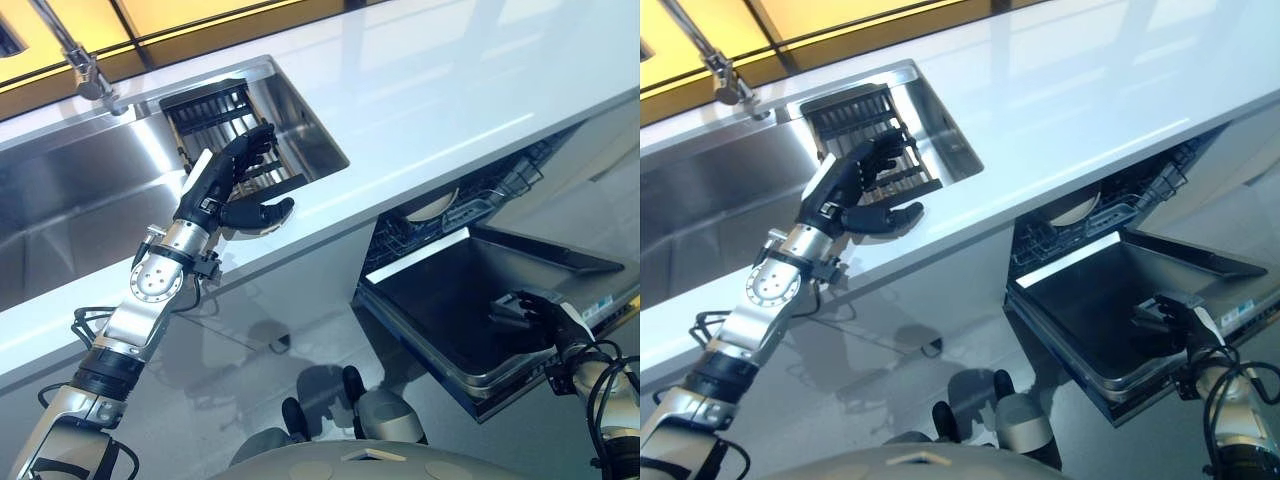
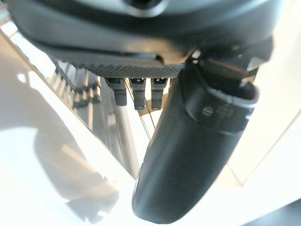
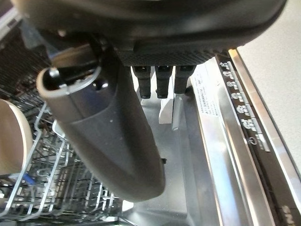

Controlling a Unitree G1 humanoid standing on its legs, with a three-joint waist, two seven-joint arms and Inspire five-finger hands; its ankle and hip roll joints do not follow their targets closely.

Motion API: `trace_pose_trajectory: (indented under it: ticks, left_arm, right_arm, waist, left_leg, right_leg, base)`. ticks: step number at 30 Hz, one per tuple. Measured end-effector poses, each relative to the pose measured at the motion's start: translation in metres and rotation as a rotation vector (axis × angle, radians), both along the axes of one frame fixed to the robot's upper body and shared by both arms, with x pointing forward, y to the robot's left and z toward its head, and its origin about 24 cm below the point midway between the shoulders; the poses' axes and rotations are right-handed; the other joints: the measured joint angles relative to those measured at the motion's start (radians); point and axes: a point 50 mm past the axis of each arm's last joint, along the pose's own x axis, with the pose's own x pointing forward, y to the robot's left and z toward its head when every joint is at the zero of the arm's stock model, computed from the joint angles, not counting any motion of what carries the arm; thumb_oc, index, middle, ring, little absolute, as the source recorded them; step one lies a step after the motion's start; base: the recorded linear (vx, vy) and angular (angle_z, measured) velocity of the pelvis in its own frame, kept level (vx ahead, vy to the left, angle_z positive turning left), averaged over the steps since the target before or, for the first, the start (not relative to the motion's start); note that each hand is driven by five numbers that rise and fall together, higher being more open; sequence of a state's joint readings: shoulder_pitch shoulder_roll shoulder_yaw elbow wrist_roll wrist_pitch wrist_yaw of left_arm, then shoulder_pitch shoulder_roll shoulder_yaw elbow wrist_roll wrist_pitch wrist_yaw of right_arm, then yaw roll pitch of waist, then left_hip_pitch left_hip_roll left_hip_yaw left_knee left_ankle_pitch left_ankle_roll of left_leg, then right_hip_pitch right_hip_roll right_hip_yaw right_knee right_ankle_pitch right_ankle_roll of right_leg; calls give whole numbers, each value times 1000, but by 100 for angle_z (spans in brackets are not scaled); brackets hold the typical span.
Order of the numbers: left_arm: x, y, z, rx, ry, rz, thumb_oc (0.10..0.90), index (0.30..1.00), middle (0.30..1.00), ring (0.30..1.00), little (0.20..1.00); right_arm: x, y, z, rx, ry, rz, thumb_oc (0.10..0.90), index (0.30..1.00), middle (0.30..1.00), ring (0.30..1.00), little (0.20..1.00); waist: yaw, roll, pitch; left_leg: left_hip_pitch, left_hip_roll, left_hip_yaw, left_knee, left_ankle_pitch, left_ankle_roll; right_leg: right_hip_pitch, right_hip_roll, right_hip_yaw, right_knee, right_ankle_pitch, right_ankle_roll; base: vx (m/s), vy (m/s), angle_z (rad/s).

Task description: Pick up plates and place into dishwasher.

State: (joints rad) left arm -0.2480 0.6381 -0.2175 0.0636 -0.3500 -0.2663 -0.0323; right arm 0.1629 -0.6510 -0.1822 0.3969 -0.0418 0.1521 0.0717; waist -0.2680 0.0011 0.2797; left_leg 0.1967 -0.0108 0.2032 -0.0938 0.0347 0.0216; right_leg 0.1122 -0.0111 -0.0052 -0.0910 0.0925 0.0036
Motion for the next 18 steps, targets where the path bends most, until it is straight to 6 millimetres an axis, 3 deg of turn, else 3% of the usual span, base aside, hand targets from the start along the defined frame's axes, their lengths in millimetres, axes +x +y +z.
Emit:
trace_pose_trajectory:
  ticks: [5,9,14,18]
  left_arm:
    - [0,1,0,2,0,2,800,900,900,900,900]
    - [-2,5,1,-4,-11,17,800,900,900,900,900]
    - [-3,13,3,3,-18,44,800,900,900,900,900]
    - [-3,17,4,21,-19,53,800,900,900,900,900]
  right_arm:
    - [-7,3,-6,11,-4,-7,800,900,900,900,900]
    - [-28,-2,-16,-2,-29,-146,800,900,900,900,900]
    - [-75,-17,-36,-20,15,-412,800,900,900,900,900]
    - [-102,-17,-54,35,32,-590,800,900,900,900,900]
  waist:
    - [-7,-6,-28]
    - [-13,-10,-31]
    - [-27,-19,-40]
    - [-34,-28,-51]
  left_leg:
    - [3,7,16,0,-8,-8]
    - [-1,8,23,0,-9,-8]
    - [-11,10,32,0,-11,-9]
    - [-18,11,39,0,-14,-10]
  right_leg:
    - [-4,8,18,0,-1,1]
    - [-12,11,25,0,-1,1]
    - [-22,13,27,0,-1,1]
    - [-33,15,34,0,-1,1]
  base:
    - [-14,2,-9]
    - [-18,-9,-6]
    - [-17,-21,-3]
    - [-6,-24,-8]
